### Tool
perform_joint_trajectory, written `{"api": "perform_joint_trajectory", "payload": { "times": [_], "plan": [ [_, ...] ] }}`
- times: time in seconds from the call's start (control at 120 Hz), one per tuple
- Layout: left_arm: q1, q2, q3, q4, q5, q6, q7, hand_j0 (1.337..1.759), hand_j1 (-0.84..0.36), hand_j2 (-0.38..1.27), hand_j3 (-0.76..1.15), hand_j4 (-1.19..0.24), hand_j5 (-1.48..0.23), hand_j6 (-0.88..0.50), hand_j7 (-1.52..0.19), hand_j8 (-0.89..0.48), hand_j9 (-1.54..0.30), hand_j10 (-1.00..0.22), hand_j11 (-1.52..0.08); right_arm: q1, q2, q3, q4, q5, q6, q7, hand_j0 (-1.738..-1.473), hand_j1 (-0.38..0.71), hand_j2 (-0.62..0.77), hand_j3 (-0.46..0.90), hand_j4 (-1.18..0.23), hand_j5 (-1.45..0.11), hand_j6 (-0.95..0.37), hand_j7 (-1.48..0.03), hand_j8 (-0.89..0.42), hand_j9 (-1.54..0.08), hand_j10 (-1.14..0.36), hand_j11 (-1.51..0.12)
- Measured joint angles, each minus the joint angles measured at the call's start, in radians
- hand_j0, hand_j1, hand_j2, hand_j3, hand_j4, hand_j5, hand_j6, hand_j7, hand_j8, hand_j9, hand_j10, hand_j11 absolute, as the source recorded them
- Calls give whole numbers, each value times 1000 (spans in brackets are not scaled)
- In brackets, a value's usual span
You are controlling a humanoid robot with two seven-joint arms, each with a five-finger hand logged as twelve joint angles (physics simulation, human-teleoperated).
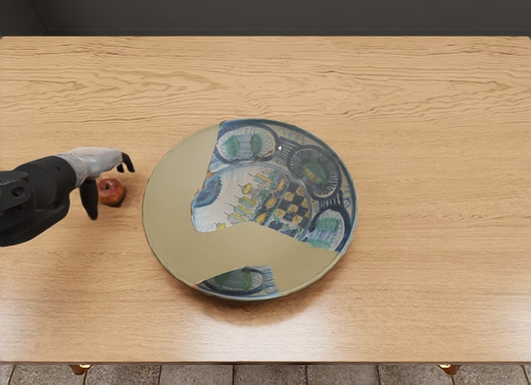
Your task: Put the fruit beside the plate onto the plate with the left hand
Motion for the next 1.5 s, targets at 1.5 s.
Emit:
{"api": "perform_joint_trajectory", "payload": {
  "times": [1.5],
  "plan": [
    [51, 9, 25, 6, 38, 94, 0, 1652, -314, 167, 0, -537, -816, -422, -847, -521, -847, -627, -846, 0, 0, 0, 0, 0, 0, 0, -1658, -329, -4, 0, -16, -22, -16, -22, -16, -22, -17, -22]
  ]
}}
